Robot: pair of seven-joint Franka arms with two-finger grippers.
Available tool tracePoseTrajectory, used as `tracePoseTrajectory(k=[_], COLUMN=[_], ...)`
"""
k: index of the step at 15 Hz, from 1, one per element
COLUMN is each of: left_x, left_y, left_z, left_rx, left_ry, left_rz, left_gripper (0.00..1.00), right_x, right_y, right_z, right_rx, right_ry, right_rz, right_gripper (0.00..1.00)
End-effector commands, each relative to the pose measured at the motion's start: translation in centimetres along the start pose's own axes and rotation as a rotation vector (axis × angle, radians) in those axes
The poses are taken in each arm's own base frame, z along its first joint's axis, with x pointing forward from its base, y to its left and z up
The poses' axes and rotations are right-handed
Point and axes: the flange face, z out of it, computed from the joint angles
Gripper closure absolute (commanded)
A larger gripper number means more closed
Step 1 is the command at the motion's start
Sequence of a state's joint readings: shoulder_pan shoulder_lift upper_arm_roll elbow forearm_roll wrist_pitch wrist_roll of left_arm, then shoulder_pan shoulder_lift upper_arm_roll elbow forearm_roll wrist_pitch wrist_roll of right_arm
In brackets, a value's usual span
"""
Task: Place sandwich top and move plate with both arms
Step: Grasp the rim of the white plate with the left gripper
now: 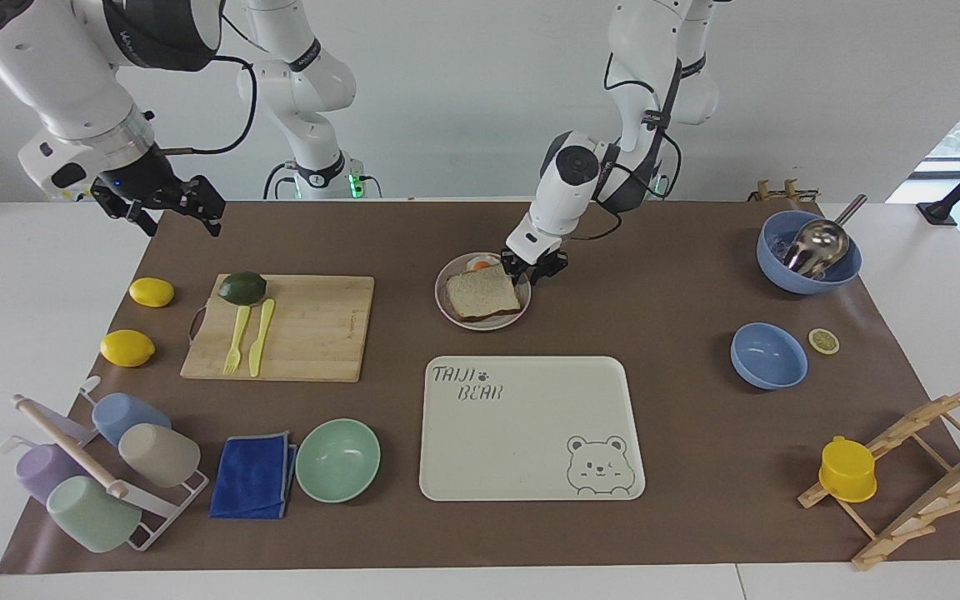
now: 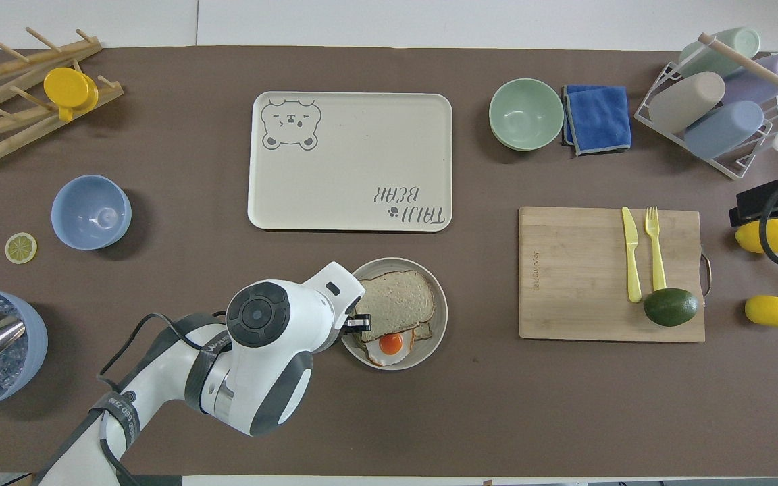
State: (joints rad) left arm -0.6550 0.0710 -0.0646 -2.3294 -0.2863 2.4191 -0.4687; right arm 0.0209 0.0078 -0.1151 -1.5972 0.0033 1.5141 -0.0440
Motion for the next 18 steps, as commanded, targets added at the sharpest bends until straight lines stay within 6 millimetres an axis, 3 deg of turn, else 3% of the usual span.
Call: tracePoseTrajectory(k=[1,3,8,11,18], left_x=[0.0,0.0,0.4,2.1,6.2], left_y=[-0.3,-0.3,-0.8,-2.1,-3.1], left_z=[0.9,0.9,0.8,0.1,-6.4], left_rx=[-0.024,-0.024,-0.022,-0.03,-0.108], left_ry=[0.001,0.001,-0.004,0.005,-0.071], left_rz=[-0.029,-0.027,-0.037,-0.077,-0.108], left_gripper=[0.91,1.0,1.0,1.0,1.0], right_x=[-0.4,-0.6,-0.6,-0.6,-0.6], right_y=[0.0,0.1,0.2,0.2,0.2], right_z=[0.2,0.2,0.3,0.3,0.3], right_rx=[0.011,0.011,0.012,0.012,0.012], right_ry=[-0.004,-0.01,-0.014,-0.014,-0.014], right_rz=[-0.005,-0.002,0.001,0.001,0.001], right_gripper=[0.0,0.0,0.0,0.0,0.0])
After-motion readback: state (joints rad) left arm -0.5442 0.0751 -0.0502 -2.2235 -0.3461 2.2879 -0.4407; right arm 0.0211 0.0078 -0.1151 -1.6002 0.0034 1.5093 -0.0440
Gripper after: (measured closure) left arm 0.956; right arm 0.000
